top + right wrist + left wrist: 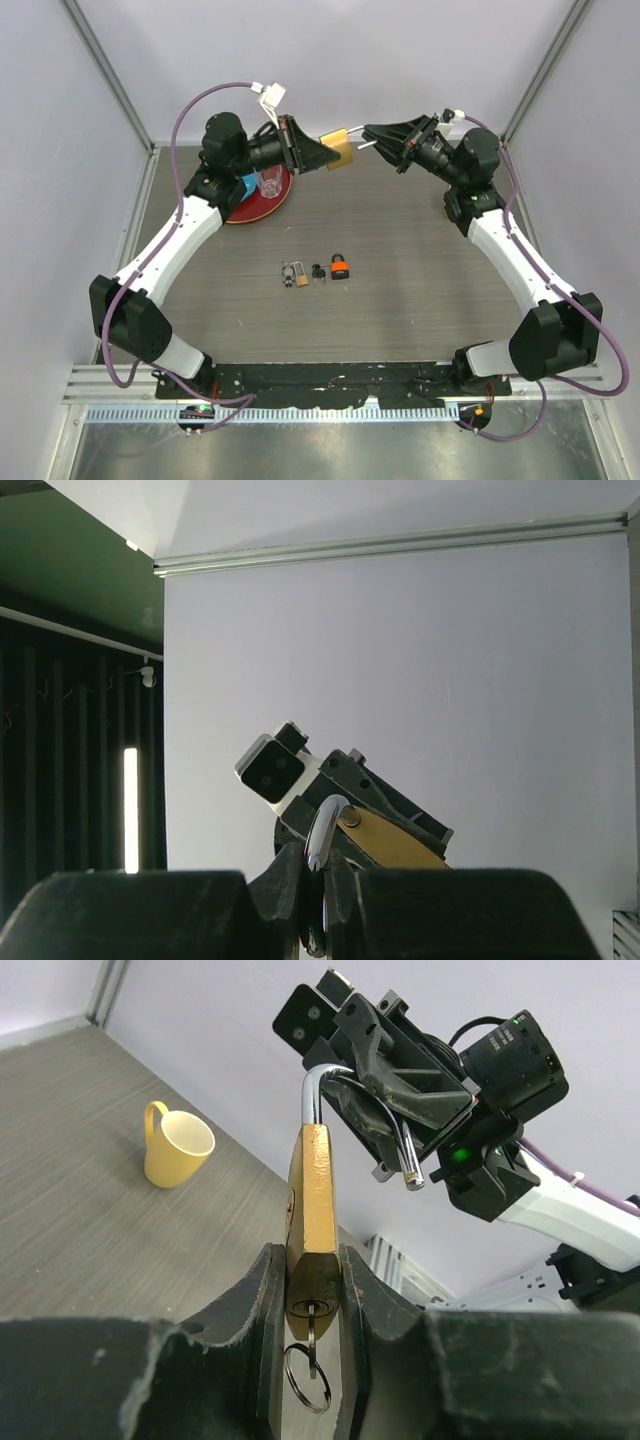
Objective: Lock with the key
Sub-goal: Pick up the lock from the center of the board, then lock the lock.
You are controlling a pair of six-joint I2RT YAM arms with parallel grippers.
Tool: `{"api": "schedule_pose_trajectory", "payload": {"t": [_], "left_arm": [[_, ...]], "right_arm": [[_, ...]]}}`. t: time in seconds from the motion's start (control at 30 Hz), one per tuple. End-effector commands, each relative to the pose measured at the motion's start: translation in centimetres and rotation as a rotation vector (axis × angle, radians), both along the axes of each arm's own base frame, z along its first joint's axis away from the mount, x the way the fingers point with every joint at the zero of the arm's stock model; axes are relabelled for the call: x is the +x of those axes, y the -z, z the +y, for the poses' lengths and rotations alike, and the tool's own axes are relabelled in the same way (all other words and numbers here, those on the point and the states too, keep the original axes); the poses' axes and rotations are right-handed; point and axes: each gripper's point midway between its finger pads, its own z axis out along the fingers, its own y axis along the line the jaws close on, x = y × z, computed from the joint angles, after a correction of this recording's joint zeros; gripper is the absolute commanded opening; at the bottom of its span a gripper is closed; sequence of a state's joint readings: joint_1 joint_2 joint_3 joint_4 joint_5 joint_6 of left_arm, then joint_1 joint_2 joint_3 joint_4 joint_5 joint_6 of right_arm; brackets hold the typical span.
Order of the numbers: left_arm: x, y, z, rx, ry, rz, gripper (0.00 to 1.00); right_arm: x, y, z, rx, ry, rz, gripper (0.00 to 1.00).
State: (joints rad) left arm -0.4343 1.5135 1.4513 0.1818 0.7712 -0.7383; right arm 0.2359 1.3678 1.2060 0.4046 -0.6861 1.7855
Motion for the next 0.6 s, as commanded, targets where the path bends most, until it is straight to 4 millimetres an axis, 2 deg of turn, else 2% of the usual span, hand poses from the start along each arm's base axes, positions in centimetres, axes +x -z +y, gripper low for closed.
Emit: {"api": "schedule_pose_trajectory", "payload": {"t": [0.0,0.03,0.13,0.17,0.27,0.47,0.57], "left_arm": [[-0.4,-4.3,2.0,-0.055,-0.011,-0.025,0.0],[-0.5,-4.3,2.0,-0.057,0.004,-0.006,0.0],[-0.3,-4.2,2.3,-0.067,0.019,0.057,0.0],[-0.4,-4.2,2.5,-0.068,0.032,0.066,0.0],[-0.6,-3.9,2.9,-0.071,0.042,0.109,0.0],[-0.8,-2.7,4.4,-0.066,0.024,0.241,0.0],[-1.5,-1.9,4.8,-0.058,0.036,0.313,0.0]], "right_arm": [[-2.0,-1.8,-0.1,-0.017,-0.032,-0.133,0.07],[-1.9,-1.0,0.1,-0.054,-0.032,-0.14,0.08],[-1.6,0.4,0.4,-0.114,-0.042,-0.149,0.25],[-1.5,1.2,0.5,-0.158,-0.036,-0.173,0.37],[-1.1,2.6,0.6,-0.246,-0.027,-0.198,0.55],[0.1,4.8,-0.3,-0.433,0.016,-0.207,0.73],[0.9,5.8,-0.3,-0.497,0.013,-0.221,0.74]]}}
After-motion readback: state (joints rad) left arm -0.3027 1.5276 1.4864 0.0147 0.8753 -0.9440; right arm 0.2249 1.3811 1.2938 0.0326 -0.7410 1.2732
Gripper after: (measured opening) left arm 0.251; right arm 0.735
